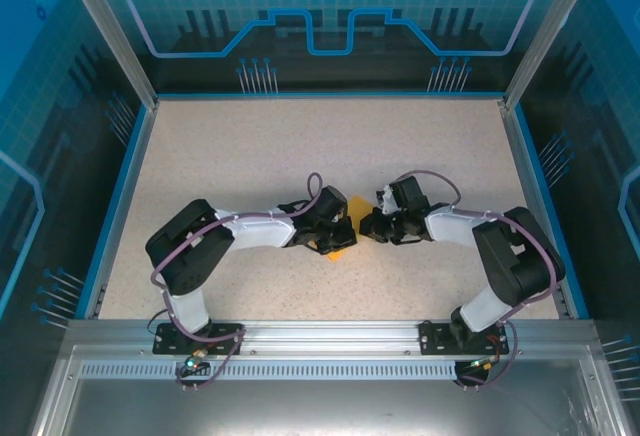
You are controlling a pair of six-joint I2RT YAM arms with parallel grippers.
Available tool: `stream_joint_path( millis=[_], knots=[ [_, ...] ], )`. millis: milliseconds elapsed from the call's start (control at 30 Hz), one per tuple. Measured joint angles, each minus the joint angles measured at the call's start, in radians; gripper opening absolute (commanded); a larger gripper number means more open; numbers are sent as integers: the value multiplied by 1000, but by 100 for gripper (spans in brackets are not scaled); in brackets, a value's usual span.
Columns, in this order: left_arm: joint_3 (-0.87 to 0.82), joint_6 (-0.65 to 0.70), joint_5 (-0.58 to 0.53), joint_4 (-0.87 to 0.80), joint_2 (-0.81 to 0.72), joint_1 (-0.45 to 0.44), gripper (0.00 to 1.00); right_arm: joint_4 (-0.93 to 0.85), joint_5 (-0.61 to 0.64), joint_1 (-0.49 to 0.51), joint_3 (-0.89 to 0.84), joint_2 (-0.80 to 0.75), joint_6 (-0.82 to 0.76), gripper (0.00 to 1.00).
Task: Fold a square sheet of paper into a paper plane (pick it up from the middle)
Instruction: First fold in half a square sheet of paper at the center of the table.
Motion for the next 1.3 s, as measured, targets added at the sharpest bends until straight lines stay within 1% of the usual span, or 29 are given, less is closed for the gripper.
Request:
stream_joint_path(
  millis=[333, 1000, 1100, 1300],
  knots=[
    [31, 7, -34, -46, 24, 0, 1, 29, -34, 0, 37, 100, -27, 10],
    [63, 30, -50, -116, 58, 0, 0, 10, -38, -2, 58, 123, -79, 9],
    [69, 28, -52, -130, 60, 0, 0, -1, -33, -16, 64, 126, -91, 9],
    [71, 21, -52, -136, 62, 0, 0, -26, -45, -84, 94, 150, -119, 8]
  ],
)
